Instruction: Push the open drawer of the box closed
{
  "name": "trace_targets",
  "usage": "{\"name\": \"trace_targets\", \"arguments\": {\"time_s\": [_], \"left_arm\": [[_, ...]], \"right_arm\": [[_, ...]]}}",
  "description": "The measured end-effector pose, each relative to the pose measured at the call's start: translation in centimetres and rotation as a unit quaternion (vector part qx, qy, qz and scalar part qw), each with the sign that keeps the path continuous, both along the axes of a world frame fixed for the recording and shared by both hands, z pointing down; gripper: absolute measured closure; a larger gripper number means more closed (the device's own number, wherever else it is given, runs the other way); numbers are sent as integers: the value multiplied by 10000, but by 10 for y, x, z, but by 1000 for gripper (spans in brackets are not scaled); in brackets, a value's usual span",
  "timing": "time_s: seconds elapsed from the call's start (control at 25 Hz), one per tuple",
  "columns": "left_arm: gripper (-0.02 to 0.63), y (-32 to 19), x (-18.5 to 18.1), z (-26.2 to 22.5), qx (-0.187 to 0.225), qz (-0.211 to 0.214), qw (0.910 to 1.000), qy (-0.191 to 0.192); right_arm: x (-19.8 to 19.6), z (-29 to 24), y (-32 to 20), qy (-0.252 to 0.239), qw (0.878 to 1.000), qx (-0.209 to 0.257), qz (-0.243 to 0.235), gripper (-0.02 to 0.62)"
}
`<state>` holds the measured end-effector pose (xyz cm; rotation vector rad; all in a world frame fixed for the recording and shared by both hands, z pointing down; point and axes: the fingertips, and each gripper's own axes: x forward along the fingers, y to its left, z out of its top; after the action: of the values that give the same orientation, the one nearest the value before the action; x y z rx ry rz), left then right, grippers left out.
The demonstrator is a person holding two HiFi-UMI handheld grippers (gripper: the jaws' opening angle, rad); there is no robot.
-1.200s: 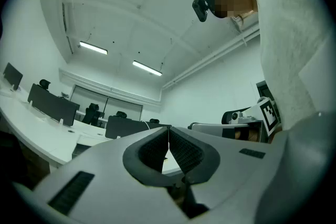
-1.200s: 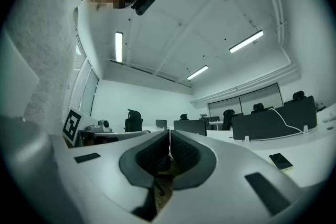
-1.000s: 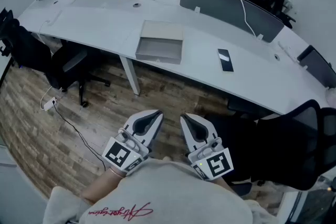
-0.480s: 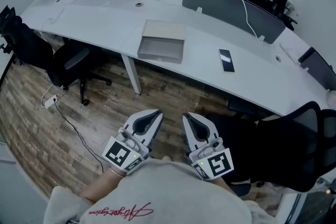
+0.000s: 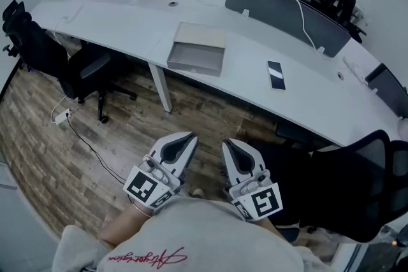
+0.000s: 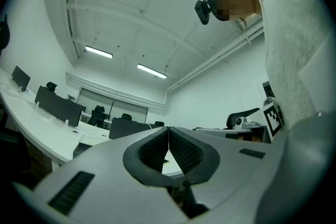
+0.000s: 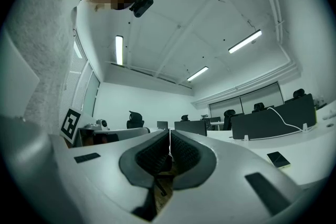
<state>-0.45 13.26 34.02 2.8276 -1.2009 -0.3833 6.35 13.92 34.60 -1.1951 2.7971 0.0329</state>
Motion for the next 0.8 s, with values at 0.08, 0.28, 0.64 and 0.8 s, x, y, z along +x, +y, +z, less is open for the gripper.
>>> {"name": "trace_targets", "arguments": {"time_s": [0.08,0.28,0.64,0.8], "left_arm": [[586,5,3,4,-26,-74,10000,13],[586,6,5,18,-211,-124,9997,-54],[586,-34,-4,18,-93,-162,9998,-100],[586,-65,-8,16,-6,-67,9999,-112]], "right_arm": [[3,7,4,-8,9999,-100,-61,577],[0,11,3,-16,9997,-117,-202,577],[-12,11,-32,47,9997,-50,-215,577],[-17,9,-64,76,9999,-8,-109,577]]}}
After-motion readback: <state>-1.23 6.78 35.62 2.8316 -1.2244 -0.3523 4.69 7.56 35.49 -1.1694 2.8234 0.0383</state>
